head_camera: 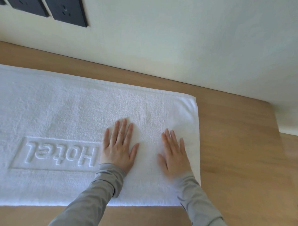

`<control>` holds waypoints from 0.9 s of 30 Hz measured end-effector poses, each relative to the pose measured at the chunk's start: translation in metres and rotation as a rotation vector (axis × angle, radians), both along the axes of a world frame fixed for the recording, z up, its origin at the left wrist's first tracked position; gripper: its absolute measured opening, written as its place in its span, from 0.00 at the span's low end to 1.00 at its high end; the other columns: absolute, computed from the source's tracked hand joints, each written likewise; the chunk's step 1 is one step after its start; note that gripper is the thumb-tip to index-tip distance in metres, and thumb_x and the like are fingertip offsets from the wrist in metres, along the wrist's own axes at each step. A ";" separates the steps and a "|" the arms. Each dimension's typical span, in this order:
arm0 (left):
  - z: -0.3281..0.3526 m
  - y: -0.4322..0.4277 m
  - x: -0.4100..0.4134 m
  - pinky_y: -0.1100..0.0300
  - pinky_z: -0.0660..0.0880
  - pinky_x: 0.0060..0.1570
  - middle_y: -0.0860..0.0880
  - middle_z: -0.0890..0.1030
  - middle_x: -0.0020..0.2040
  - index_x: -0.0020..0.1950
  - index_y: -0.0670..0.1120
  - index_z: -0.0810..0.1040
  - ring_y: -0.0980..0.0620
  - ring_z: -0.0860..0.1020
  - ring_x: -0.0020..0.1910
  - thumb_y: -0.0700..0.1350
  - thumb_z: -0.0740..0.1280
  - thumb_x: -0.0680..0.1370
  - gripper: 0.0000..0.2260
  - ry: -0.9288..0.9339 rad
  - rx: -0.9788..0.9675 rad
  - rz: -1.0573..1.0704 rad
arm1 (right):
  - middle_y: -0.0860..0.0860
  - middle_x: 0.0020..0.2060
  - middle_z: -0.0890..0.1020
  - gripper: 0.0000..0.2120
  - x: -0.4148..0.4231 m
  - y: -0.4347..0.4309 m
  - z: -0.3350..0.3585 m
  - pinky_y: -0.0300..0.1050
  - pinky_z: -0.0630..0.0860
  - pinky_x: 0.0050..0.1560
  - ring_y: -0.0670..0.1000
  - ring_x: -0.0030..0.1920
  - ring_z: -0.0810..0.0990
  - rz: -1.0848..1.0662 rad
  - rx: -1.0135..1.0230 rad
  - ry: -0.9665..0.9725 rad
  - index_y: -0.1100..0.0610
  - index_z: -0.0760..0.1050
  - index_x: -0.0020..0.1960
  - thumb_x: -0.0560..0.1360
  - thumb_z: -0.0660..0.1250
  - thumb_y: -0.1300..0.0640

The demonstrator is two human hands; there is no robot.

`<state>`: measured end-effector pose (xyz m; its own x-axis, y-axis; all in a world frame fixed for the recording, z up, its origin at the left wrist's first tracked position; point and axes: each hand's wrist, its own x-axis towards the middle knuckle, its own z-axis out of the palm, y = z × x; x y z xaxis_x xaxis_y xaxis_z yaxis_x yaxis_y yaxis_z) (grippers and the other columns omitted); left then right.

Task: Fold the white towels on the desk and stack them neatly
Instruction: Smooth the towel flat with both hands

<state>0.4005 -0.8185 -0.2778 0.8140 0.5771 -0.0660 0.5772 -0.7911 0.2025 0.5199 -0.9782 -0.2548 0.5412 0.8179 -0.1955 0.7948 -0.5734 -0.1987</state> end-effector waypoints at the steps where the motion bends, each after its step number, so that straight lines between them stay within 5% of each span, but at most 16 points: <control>1: 0.001 0.001 0.000 0.45 0.50 0.72 0.47 0.56 0.77 0.76 0.47 0.57 0.46 0.54 0.76 0.59 0.45 0.78 0.29 0.001 0.000 -0.002 | 0.53 0.75 0.51 0.29 -0.013 -0.012 -0.003 0.53 0.45 0.74 0.55 0.76 0.49 -0.036 -0.002 -0.003 0.61 0.48 0.75 0.78 0.44 0.48; 4: 0.003 0.001 0.001 0.45 0.50 0.73 0.47 0.55 0.77 0.76 0.47 0.55 0.46 0.52 0.76 0.59 0.43 0.78 0.29 0.008 -0.001 -0.002 | 0.57 0.72 0.61 0.27 -0.023 -0.048 -0.002 0.50 0.50 0.72 0.59 0.73 0.60 -0.195 0.028 0.009 0.66 0.60 0.72 0.79 0.46 0.49; 9: 0.005 0.001 0.001 0.45 0.51 0.73 0.47 0.54 0.77 0.77 0.48 0.53 0.46 0.51 0.76 0.60 0.41 0.78 0.30 0.030 -0.013 0.000 | 0.52 0.73 0.54 0.29 -0.006 -0.071 0.006 0.44 0.45 0.74 0.56 0.75 0.52 -0.184 0.075 0.119 0.61 0.52 0.73 0.79 0.40 0.43; 13: 0.005 0.002 0.000 0.47 0.46 0.74 0.49 0.49 0.77 0.76 0.49 0.47 0.47 0.46 0.76 0.62 0.31 0.76 0.32 0.056 -0.029 -0.001 | 0.53 0.72 0.59 0.24 0.030 -0.066 0.020 0.42 0.52 0.72 0.55 0.74 0.58 -0.201 0.232 0.149 0.64 0.59 0.72 0.79 0.60 0.62; 16: 0.011 -0.009 0.001 0.51 0.42 0.74 0.49 0.49 0.77 0.77 0.48 0.50 0.49 0.46 0.76 0.63 0.32 0.76 0.34 -0.012 -0.085 0.074 | 0.54 0.72 0.64 0.24 0.077 -0.048 0.031 0.44 0.56 0.71 0.54 0.72 0.62 -0.247 0.301 0.232 0.62 0.61 0.73 0.78 0.60 0.62; 20: 0.028 -0.054 -0.011 0.50 0.47 0.74 0.46 0.58 0.76 0.75 0.45 0.58 0.48 0.54 0.75 0.57 0.49 0.78 0.28 -0.273 -0.188 0.470 | 0.52 0.73 0.63 0.24 0.143 -0.012 0.036 0.39 0.56 0.68 0.51 0.72 0.61 -0.302 0.302 0.382 0.56 0.59 0.74 0.79 0.59 0.56; 23: 0.038 -0.100 -0.028 0.43 0.49 0.71 0.47 0.54 0.77 0.76 0.47 0.54 0.43 0.54 0.75 0.57 0.57 0.75 0.32 -0.441 -0.208 0.997 | 0.52 0.73 0.62 0.26 0.186 0.009 0.033 0.38 0.56 0.65 0.52 0.73 0.61 -0.296 0.259 0.491 0.54 0.56 0.75 0.79 0.59 0.54; 27: 0.051 -0.145 -0.032 0.44 0.59 0.68 0.40 0.62 0.72 0.76 0.44 0.55 0.42 0.60 0.70 0.48 0.71 0.73 0.37 -0.664 -0.538 1.654 | 0.53 0.71 0.67 0.27 0.225 0.033 0.030 0.40 0.59 0.65 0.54 0.69 0.67 -0.305 0.241 0.536 0.54 0.58 0.74 0.78 0.62 0.53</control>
